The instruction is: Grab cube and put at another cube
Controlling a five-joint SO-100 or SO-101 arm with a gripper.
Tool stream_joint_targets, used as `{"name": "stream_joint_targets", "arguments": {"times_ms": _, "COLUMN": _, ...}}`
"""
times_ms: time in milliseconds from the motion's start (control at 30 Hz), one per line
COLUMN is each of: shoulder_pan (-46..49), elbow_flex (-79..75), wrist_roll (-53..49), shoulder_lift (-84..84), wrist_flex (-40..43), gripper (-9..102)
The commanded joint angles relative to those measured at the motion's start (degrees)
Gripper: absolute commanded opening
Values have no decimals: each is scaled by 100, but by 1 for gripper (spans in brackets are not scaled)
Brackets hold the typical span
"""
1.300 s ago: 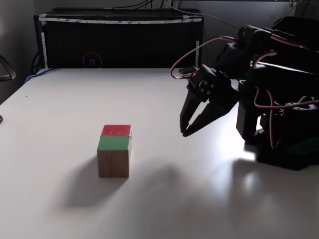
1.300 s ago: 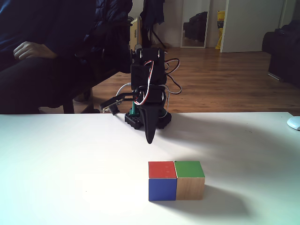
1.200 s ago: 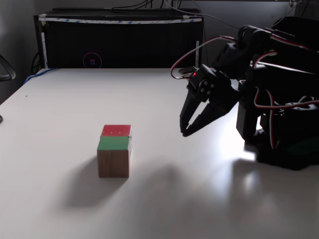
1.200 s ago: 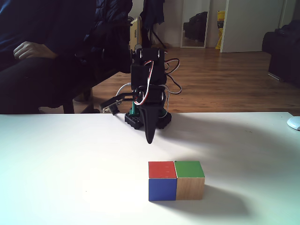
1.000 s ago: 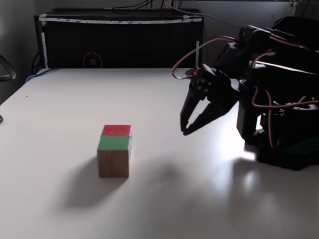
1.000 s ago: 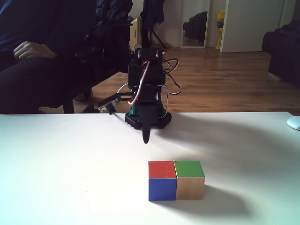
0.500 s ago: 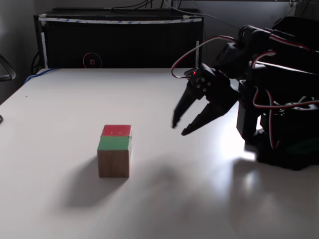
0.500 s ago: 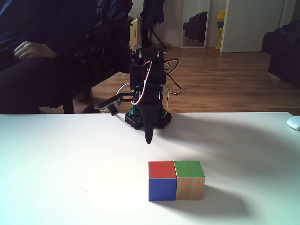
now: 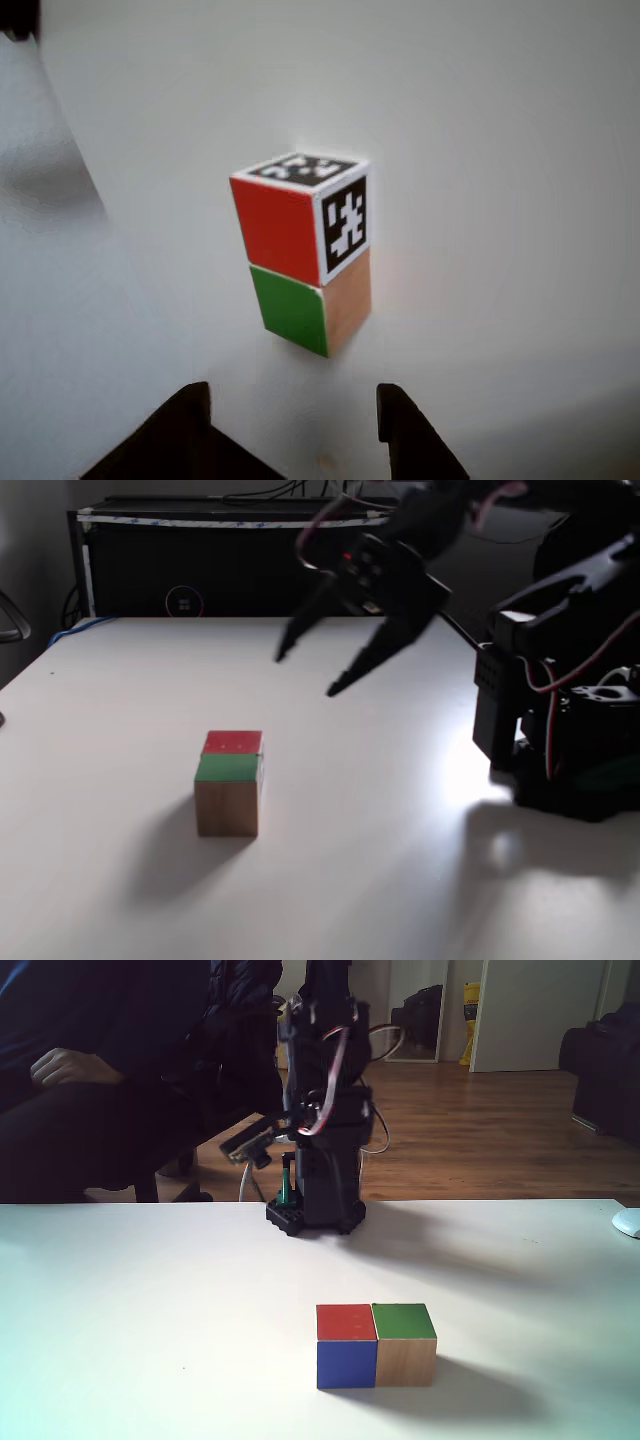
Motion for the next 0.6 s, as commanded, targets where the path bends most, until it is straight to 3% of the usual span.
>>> {"name": "stream_joint_targets", "arguments": {"times_ms": 0, "shoulder_pan": -18, "elbow_flex": -756, "wrist_roll": 202, "shoulder_lift": -677, "wrist_flex": -97, "gripper": 34}}
{"name": "stream_joint_targets", "arguments": {"times_ms": 133, "shoulder_pan": -132, "elbow_flex": -1283, "wrist_roll": 448, "shoulder_lift": -1485, "wrist_flex": -70, "gripper": 41}}
{"name": "stream_joint_targets", "arguments": {"times_ms": 567, "shoulder_pan": -1002, "elbow_flex": -3568, "wrist_roll": 1617, "shoulder_lift": -4509, "wrist_flex": 554, "gripper": 41}}
